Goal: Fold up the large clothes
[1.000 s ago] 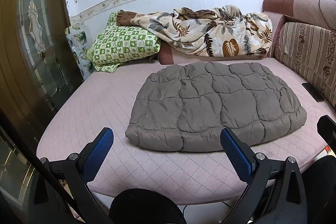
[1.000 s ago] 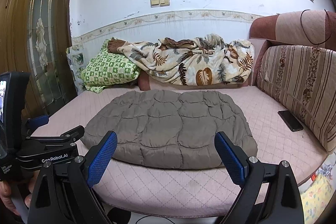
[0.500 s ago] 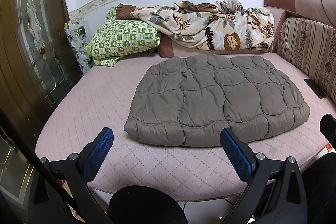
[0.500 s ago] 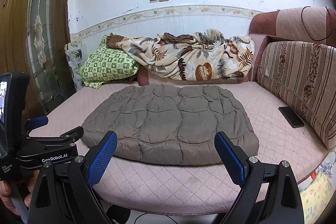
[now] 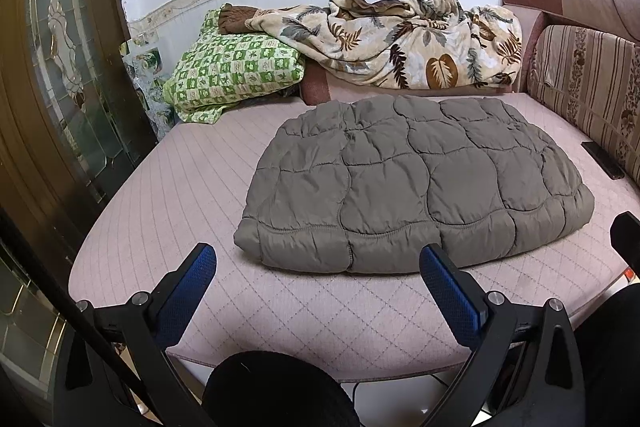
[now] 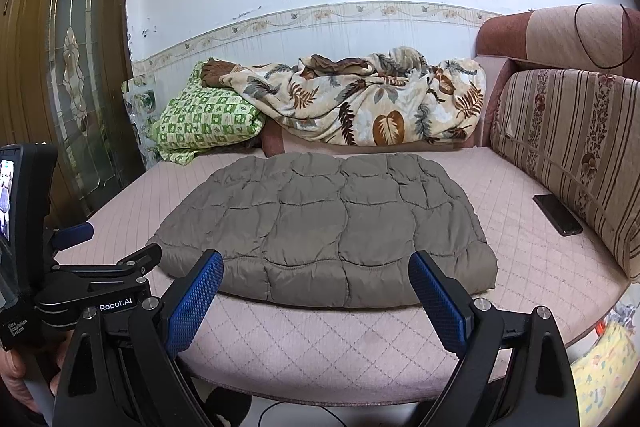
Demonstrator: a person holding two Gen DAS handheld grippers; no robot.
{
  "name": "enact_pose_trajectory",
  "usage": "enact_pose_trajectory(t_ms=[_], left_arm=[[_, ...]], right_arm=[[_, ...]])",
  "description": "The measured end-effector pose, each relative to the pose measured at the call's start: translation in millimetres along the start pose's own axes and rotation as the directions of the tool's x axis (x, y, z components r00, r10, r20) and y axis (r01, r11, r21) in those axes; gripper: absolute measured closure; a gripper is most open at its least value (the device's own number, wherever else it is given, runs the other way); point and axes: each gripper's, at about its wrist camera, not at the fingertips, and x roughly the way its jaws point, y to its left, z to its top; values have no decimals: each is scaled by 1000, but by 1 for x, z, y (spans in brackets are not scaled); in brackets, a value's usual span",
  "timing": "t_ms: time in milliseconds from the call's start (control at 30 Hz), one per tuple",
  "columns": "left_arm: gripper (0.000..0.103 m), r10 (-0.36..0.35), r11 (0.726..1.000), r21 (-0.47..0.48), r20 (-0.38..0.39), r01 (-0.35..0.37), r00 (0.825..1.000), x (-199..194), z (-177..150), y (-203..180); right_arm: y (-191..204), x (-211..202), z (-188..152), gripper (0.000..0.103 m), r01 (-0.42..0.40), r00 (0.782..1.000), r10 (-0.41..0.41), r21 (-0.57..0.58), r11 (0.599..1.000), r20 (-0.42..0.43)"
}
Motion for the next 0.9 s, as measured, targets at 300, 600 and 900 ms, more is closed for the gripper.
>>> enact_pose_trajectory(t_ms=[300, 600, 900], left_arm=[[2, -2, 1000, -1, -1, 2, 1000, 0, 1, -1], [2, -3, 1000, -2, -2, 3, 1000, 0, 0, 0], [2, 11, 1000, -3, -1, -11, 1000, 2, -5, 3]], right_arm=[[0, 1, -5, 7, 1, 1000, -1, 4, 1000, -7], [0, 1, -5, 7, -1, 1000, 1, 3, 1000, -9], [4, 3, -6, 7, -7, 1000, 7, -1, 1000, -12]])
